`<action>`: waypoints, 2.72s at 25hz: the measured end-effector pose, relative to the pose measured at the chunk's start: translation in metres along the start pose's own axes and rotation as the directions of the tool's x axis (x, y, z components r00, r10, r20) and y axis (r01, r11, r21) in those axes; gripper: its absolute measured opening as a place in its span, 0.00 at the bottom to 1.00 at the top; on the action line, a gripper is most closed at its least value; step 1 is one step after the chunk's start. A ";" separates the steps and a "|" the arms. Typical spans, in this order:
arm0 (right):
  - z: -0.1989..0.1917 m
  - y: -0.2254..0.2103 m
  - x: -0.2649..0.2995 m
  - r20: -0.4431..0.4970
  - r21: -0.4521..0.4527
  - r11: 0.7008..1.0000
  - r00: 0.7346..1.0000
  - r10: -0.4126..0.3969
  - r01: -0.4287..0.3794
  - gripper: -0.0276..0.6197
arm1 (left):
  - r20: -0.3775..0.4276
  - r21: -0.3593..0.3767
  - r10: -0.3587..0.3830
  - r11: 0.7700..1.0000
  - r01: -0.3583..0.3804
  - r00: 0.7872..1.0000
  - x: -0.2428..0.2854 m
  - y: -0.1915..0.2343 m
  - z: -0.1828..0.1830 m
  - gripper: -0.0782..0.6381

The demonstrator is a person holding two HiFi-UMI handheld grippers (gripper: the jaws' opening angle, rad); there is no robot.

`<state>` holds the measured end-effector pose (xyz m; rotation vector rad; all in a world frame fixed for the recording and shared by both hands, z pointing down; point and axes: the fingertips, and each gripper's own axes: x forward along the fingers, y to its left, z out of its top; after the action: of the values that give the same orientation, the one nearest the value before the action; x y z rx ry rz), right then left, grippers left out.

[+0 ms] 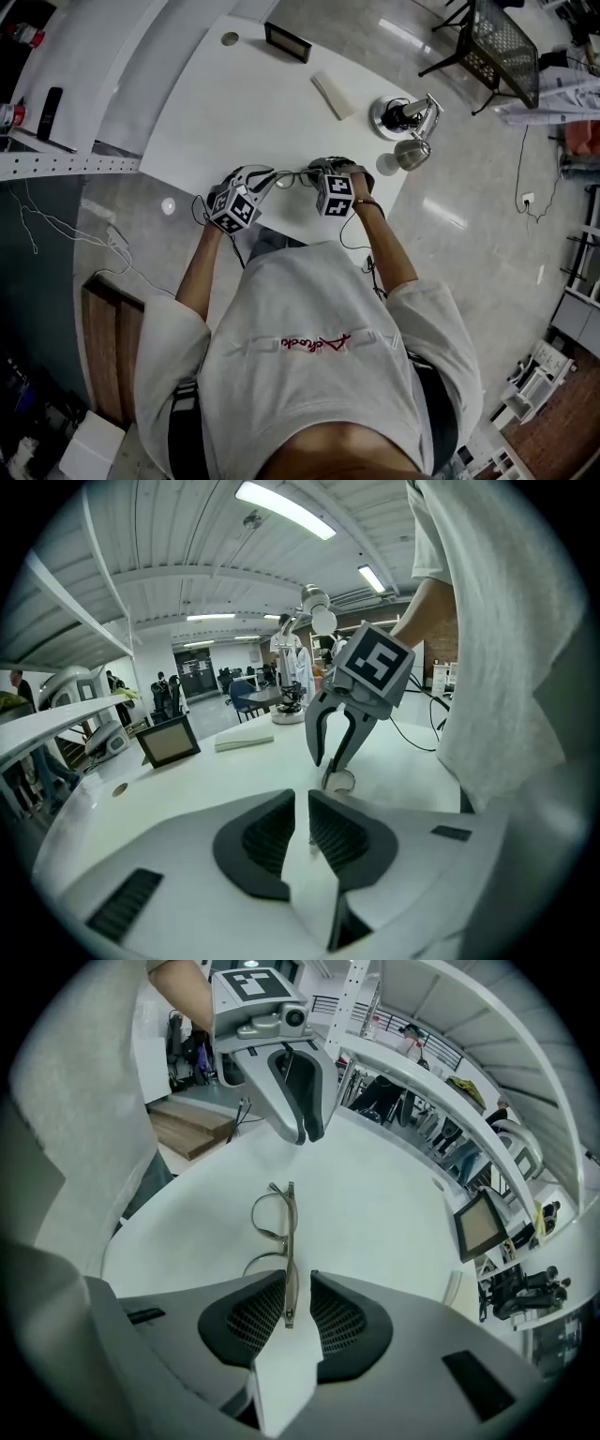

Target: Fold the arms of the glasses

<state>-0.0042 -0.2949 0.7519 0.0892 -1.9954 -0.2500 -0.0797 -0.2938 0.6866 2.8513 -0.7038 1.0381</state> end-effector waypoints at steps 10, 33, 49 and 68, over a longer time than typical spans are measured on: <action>0.014 -0.002 -0.032 0.063 -0.015 0.991 0.989 -0.135 0.136 0.16 | 0.014 0.032 0.047 0.998 -0.048 0.999 -0.005 -0.010 0.021 0.21; 0.022 0.086 -0.100 0.390 0.603 0.795 0.842 -0.372 0.072 0.07 | 0.215 -0.355 0.203 0.928 -0.117 0.955 -0.037 -0.092 0.042 0.15; 0.083 0.234 -0.145 0.425 0.752 0.657 0.720 -0.549 0.058 0.07 | 0.322 -0.421 0.221 0.905 -0.070 0.921 -0.135 -0.228 0.003 0.15; 0.110 0.328 -0.218 0.427 0.792 0.597 0.582 -0.692 0.127 0.07 | 0.382 -0.399 0.247 0.913 -0.082 0.890 -0.187 -0.328 0.018 0.15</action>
<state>0.0055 0.0778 0.5841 1.2034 -2.7329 0.2287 -0.0566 0.0727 0.5987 2.7164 -1.0609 0.2262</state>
